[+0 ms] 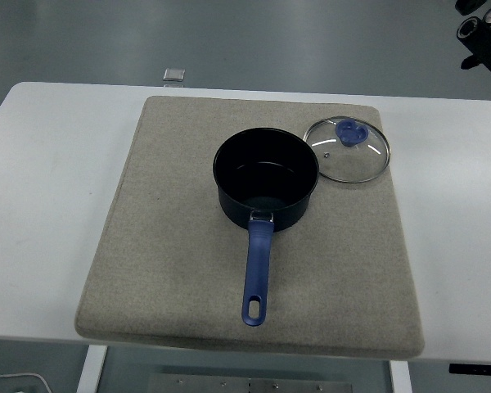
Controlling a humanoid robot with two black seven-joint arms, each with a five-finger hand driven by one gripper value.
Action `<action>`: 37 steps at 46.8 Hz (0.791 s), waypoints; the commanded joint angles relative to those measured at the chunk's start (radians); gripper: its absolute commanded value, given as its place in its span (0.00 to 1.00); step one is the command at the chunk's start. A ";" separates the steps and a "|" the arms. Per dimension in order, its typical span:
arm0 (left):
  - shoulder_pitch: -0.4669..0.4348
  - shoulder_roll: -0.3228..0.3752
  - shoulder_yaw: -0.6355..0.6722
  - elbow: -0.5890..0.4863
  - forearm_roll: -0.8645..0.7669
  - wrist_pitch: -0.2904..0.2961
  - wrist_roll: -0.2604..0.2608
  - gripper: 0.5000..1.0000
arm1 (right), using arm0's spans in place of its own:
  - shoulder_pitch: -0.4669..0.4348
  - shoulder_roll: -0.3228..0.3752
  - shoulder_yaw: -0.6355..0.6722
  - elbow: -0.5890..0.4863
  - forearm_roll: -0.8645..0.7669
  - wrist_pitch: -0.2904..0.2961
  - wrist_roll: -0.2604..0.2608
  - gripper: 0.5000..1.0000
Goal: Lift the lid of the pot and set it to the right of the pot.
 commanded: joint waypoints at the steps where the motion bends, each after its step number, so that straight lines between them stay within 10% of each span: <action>1: 0.000 0.000 0.001 0.001 0.000 0.000 0.000 1.00 | 0.001 -0.002 0.005 -0.004 0.174 0.007 0.000 0.79; 17: 0.000 0.000 0.001 -0.001 0.000 0.000 0.000 1.00 | -0.014 0.004 0.007 -0.001 0.659 0.110 -0.152 0.79; 37: 0.000 0.000 -0.001 -0.001 0.000 0.000 0.000 1.00 | -0.105 0.005 0.007 0.000 0.615 0.315 -0.200 0.80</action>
